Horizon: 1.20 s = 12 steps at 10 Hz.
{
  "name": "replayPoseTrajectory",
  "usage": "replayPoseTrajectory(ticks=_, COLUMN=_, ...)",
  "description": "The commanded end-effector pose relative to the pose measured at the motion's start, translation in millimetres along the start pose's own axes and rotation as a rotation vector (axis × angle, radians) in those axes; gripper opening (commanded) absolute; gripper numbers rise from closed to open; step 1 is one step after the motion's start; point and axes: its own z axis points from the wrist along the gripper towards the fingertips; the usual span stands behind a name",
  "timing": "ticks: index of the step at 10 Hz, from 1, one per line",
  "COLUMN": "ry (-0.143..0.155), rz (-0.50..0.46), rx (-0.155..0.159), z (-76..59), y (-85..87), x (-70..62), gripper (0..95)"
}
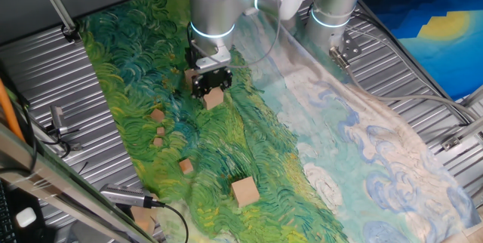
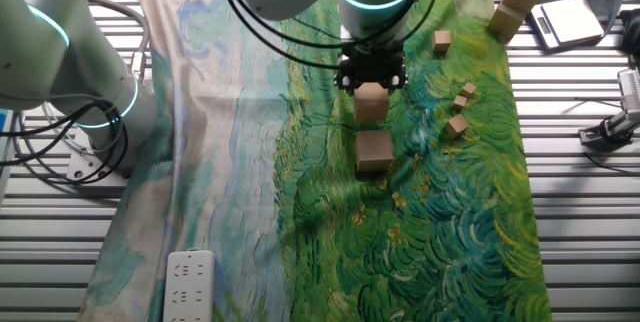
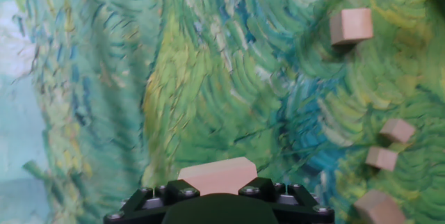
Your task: Stack the blocks into a pyramid shape
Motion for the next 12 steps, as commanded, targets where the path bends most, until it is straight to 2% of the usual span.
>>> replayPoseTrajectory(ticks=1, ry=-0.003, rz=-0.009, rx=0.001, z=2.5, y=2.7, x=3.4, gripper=0.0)
replayPoseTrajectory(ticks=8, ry=-0.003, rz=-0.005, rx=0.004, z=5.5, y=8.6, x=18.0, gripper=0.0)
replayPoseTrajectory(ticks=12, ry=0.003, rz=-0.006, rx=0.004, z=4.1, y=3.5, x=20.4, gripper=0.0)
